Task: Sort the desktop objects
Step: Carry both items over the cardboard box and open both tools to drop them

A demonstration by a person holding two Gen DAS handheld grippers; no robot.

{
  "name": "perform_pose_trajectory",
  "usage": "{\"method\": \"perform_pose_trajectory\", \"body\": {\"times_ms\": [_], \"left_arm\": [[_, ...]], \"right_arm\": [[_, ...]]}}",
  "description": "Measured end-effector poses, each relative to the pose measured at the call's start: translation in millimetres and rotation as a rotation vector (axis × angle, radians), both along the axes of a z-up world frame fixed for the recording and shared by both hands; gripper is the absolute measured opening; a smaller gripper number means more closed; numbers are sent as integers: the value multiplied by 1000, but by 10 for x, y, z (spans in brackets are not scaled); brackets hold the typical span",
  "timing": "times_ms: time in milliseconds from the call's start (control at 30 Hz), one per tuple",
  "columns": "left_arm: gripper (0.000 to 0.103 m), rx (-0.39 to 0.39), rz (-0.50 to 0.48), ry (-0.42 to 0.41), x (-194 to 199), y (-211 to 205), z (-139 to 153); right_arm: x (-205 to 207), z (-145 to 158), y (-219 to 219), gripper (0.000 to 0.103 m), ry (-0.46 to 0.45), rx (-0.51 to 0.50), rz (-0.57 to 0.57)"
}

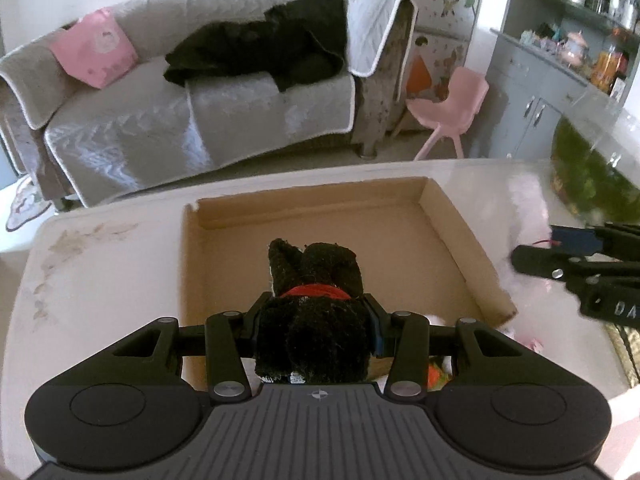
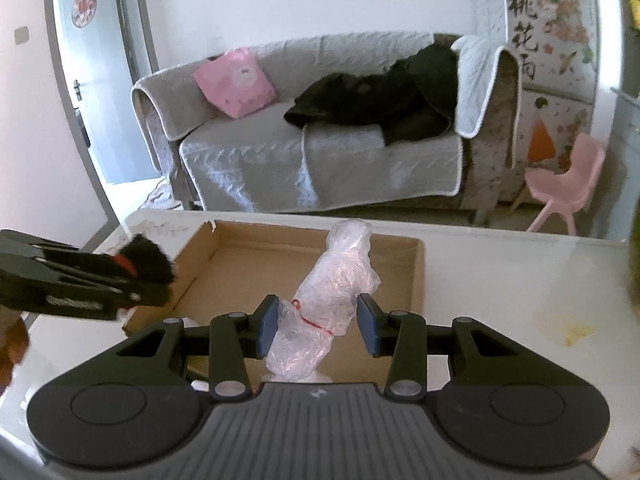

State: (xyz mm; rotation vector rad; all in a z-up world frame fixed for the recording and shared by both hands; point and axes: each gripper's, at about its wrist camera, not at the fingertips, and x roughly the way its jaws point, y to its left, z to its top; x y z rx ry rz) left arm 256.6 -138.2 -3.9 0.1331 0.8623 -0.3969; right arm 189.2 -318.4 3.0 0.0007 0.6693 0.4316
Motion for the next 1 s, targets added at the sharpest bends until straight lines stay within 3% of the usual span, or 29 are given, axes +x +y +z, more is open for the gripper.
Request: {"method": "perform_pose_trajectory", "body": {"times_ms": [333, 700, 800, 867, 1000], "left_arm": [[53, 29, 13, 68, 456, -236, -526], [53, 69, 14, 96, 582, -293, -873], [60, 77, 29, 91, 576, -274, -910], [79, 80, 52, 101, 591, -258, -924], [85, 65, 66, 95, 582, -194, -878]], "right_arm": [[249, -272, 217, 39, 89, -19, 10], [374, -488, 399, 39, 147, -72, 22], [356, -506, 414, 41, 149, -89, 23], [348, -497, 421, 42, 142, -101, 12], [336, -443, 382, 49, 129, -96, -3]]}}
